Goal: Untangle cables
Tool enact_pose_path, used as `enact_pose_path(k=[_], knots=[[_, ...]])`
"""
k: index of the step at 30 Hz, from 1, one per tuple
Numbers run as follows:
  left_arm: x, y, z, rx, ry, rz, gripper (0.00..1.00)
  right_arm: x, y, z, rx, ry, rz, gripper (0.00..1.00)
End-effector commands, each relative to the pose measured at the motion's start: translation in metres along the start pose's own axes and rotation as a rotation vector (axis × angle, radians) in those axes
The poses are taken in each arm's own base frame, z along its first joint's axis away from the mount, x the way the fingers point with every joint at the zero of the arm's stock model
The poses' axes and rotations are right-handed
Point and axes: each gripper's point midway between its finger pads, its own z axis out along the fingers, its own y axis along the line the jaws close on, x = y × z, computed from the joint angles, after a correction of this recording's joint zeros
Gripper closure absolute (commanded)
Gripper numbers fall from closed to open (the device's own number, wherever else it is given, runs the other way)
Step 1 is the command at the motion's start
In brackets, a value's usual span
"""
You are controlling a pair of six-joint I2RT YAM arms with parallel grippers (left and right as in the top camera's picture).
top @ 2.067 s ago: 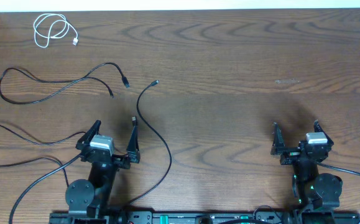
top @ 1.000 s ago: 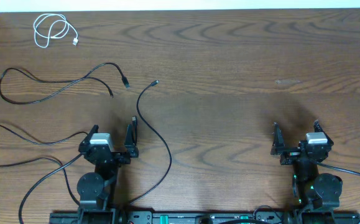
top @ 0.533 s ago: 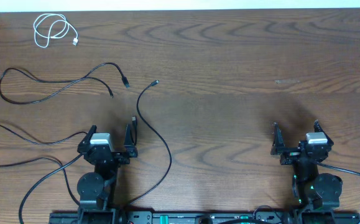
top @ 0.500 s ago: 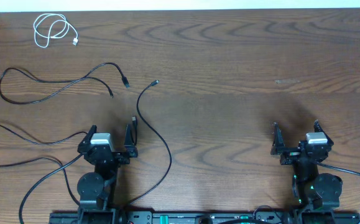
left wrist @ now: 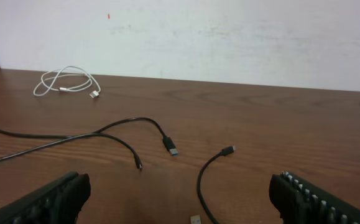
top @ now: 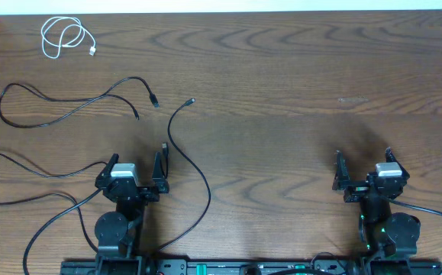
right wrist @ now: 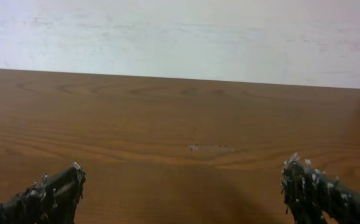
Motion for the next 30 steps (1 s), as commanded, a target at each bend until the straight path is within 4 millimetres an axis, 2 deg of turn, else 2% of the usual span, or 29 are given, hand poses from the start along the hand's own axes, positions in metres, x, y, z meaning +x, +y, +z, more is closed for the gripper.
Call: enact_pose_path(k=[1, 30], knots=[[0.0153, 0.0078, 0.0000, -0.045, 0.048, -0.016, 0.03, 0.0007, -0.0008, -0.0002, 0.007, -0.001, -0.009, 0.01], [0.0154, 0.0064, 0.0002, -0.036, 0.050, 0.013, 0.03, 0.0007, -0.0008, -0.0002, 0.007, -0.001, -0.008, 0.01]])
